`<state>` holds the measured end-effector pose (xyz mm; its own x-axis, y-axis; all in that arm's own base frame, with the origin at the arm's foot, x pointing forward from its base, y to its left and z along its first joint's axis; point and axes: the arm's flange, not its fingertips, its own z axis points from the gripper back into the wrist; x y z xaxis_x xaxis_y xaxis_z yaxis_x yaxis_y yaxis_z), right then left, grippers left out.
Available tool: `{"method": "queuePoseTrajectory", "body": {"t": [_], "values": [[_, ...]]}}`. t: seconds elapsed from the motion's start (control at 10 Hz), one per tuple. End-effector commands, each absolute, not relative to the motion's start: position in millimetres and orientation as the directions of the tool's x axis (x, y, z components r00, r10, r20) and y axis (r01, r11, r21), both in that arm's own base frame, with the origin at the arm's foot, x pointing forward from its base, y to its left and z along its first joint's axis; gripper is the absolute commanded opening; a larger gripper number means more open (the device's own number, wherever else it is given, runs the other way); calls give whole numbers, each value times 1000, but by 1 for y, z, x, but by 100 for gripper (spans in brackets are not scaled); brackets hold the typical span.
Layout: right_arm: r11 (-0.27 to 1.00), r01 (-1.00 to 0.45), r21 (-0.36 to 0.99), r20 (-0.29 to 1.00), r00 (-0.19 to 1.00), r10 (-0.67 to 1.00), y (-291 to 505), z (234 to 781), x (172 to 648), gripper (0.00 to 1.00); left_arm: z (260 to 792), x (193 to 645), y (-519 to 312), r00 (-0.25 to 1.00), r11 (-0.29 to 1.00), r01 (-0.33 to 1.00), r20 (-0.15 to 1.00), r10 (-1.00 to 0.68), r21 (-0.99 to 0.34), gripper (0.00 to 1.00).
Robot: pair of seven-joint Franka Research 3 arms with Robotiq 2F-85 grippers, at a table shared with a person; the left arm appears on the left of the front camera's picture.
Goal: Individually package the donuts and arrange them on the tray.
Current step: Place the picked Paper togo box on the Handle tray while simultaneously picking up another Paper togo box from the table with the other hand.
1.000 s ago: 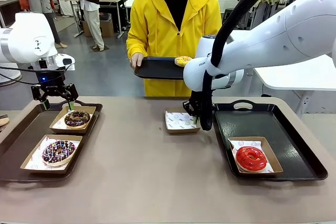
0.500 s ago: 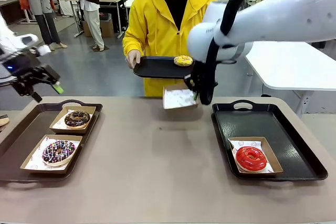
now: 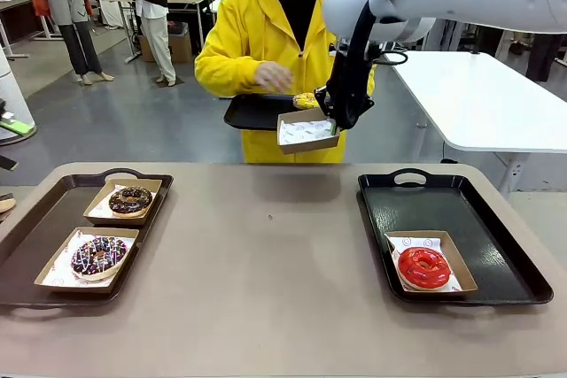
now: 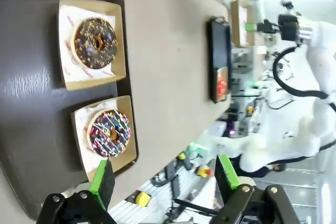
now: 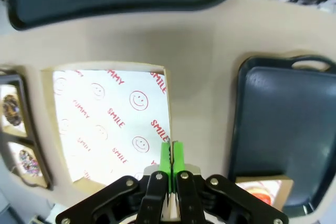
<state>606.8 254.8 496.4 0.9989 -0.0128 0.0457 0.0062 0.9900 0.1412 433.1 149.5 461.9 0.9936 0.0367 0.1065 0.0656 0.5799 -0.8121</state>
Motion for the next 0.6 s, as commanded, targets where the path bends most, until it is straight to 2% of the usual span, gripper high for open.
{"method": "queuePoseTrajectory", "body": {"t": [0.0, 0.2, 0.3, 0.5], "values": [[992, 15, 124, -8, 1000, -14, 265, 498, 629, 0, 447, 429, 164, 993, 487, 40, 88, 76, -872, 100], [990, 37, 134, -28, 999, -34, 259, 495, 636, 0, 435, 418, 186, 992, 430, -2, 54, 118, -903, 100], [990, 45, 136, -39, 998, -40, 255, 494, 638, 0, 431, 415, 194, 987, 399, -80, -17, 160, -913, 100], [989, 58, 138, -48, 998, -51, 250, 492, 641, 0, 426, 408, 207, 973, 333, -154, -84, 215, -930, 100]]}}
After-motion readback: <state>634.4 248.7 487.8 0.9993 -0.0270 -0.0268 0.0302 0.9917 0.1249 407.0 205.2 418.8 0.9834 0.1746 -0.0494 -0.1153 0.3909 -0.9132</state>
